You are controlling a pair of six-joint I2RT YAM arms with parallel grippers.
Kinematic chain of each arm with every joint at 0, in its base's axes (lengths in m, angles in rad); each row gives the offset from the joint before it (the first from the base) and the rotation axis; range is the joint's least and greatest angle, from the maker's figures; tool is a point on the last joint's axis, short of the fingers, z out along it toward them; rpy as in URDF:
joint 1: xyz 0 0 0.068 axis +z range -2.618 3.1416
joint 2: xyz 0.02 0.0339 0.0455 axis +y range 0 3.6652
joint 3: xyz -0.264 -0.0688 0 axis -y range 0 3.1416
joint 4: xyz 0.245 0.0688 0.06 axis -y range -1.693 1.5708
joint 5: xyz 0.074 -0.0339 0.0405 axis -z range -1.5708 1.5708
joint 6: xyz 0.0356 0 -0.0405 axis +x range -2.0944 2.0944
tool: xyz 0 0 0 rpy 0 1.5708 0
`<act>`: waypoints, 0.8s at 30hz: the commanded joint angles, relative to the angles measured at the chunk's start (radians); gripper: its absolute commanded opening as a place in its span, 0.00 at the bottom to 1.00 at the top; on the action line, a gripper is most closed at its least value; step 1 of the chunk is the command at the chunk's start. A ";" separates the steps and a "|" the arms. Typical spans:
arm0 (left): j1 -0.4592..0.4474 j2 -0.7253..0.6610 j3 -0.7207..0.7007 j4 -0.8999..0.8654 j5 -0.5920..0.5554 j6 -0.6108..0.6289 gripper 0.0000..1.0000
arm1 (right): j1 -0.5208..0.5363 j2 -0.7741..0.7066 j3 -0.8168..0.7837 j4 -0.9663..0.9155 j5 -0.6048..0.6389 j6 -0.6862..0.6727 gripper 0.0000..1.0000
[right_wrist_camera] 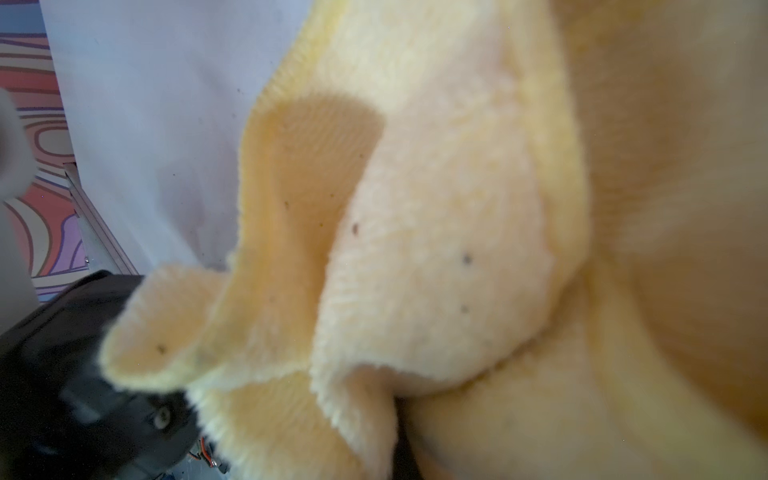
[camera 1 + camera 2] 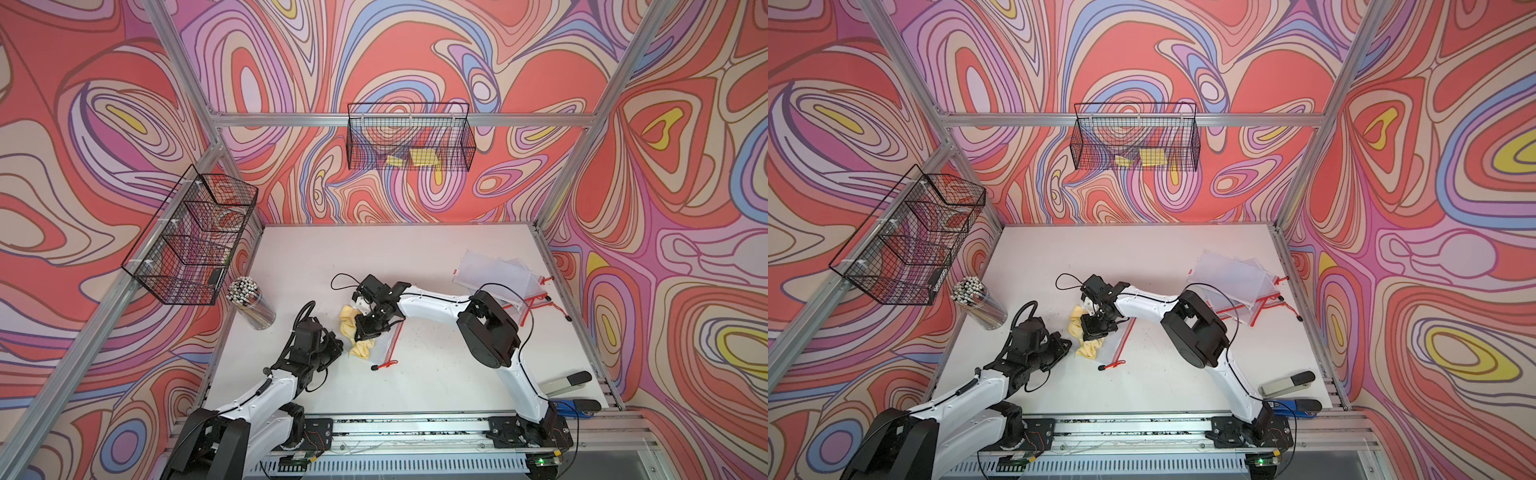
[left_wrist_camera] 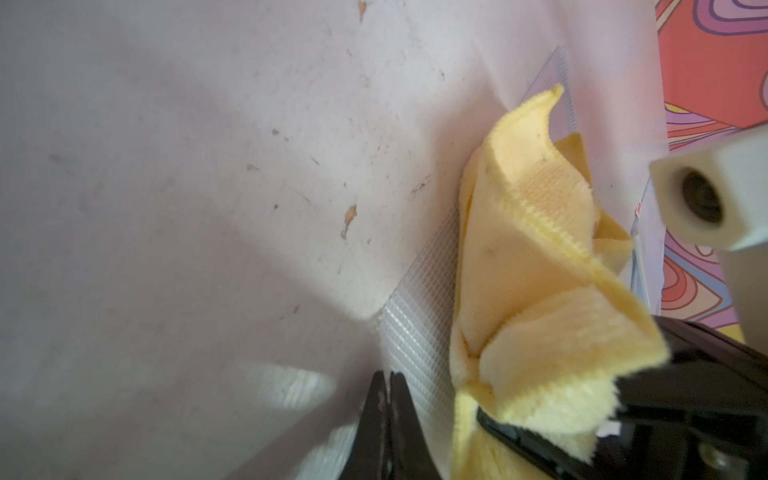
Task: Wipe the document bag
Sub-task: Wipe the dirt from the document bag.
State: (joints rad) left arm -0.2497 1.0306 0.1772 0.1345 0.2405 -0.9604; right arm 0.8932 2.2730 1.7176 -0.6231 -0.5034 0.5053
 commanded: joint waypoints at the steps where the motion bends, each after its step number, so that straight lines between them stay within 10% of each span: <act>1: -0.003 0.009 0.022 -0.002 0.007 0.015 0.00 | 0.001 0.033 0.020 -0.001 -0.015 -0.024 0.00; 14: -0.003 -0.003 0.029 -0.042 -0.004 0.031 0.00 | -0.321 -0.032 -0.141 0.000 0.109 -0.046 0.00; 24: -0.003 0.015 0.037 -0.042 0.001 0.033 0.00 | -0.078 0.046 0.094 -0.046 0.037 -0.025 0.00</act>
State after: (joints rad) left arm -0.2497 1.0367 0.1898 0.1219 0.2424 -0.9440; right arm 0.7288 2.2765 1.7721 -0.6361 -0.4419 0.4763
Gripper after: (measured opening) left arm 0.050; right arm 0.074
